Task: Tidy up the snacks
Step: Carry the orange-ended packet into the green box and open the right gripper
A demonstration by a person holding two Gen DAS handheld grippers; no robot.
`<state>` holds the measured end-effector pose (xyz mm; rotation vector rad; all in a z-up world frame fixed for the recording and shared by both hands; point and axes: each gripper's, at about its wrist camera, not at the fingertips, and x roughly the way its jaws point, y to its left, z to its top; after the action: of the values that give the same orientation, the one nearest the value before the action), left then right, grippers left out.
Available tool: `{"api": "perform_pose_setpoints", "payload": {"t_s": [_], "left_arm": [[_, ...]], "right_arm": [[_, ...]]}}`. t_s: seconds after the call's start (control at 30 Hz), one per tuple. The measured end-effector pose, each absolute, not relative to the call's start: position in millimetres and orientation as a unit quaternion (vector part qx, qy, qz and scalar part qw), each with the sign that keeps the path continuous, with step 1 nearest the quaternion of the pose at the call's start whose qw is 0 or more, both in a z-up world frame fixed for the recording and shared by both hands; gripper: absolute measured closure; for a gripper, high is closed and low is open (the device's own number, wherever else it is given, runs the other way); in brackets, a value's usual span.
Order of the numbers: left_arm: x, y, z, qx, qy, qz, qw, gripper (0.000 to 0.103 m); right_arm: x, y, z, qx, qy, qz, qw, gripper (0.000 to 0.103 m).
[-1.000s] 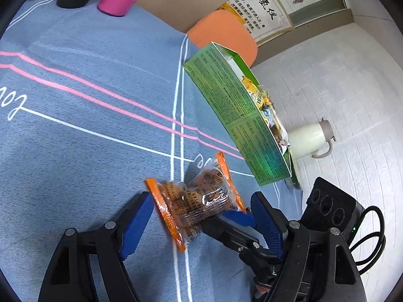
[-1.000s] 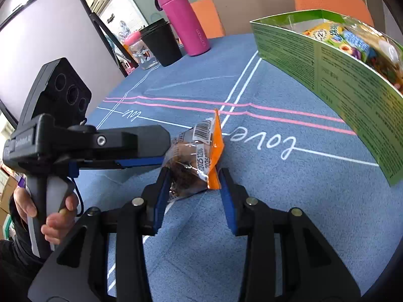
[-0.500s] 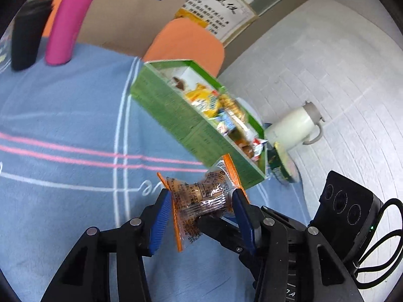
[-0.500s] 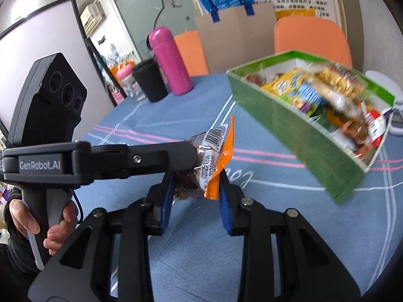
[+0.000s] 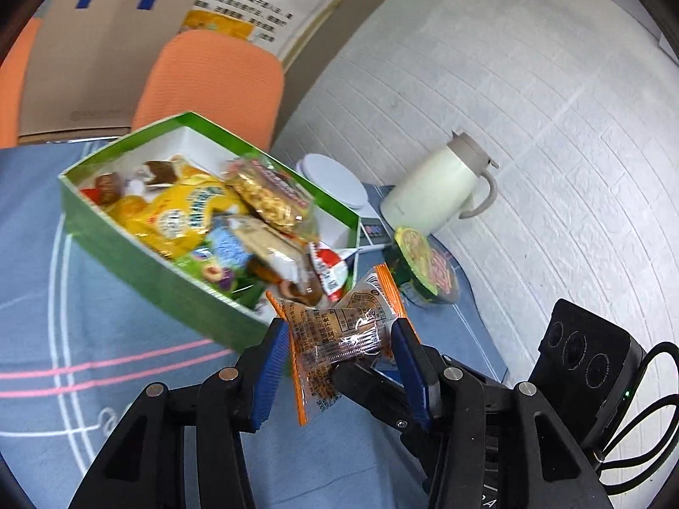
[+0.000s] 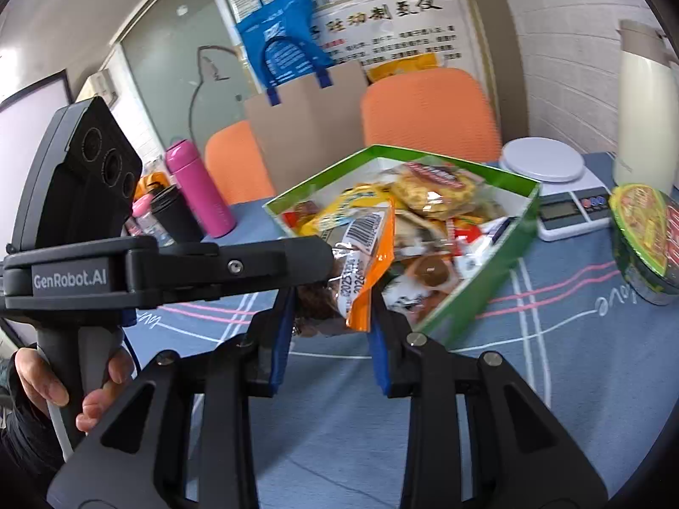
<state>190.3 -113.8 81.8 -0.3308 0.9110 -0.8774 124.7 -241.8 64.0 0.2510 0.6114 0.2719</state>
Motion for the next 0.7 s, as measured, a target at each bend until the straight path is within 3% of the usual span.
{"api": "perform_pose_setpoints", "payload": {"t_s": [0.27,0.7], "left_arm": [[222.0,-151.3,60.2,-0.138,0.448,-0.392,0.791,0.055],[273.5,-149.4,43.0,-0.125,0.467,-0.322,0.814,0.055]], "right_arm": [[152.0,-268.8,48.0,0.127,0.323,0.104,0.932,0.069],[205.5,-251.2,29.6,0.092,0.346,0.106,0.928,0.07]]}}
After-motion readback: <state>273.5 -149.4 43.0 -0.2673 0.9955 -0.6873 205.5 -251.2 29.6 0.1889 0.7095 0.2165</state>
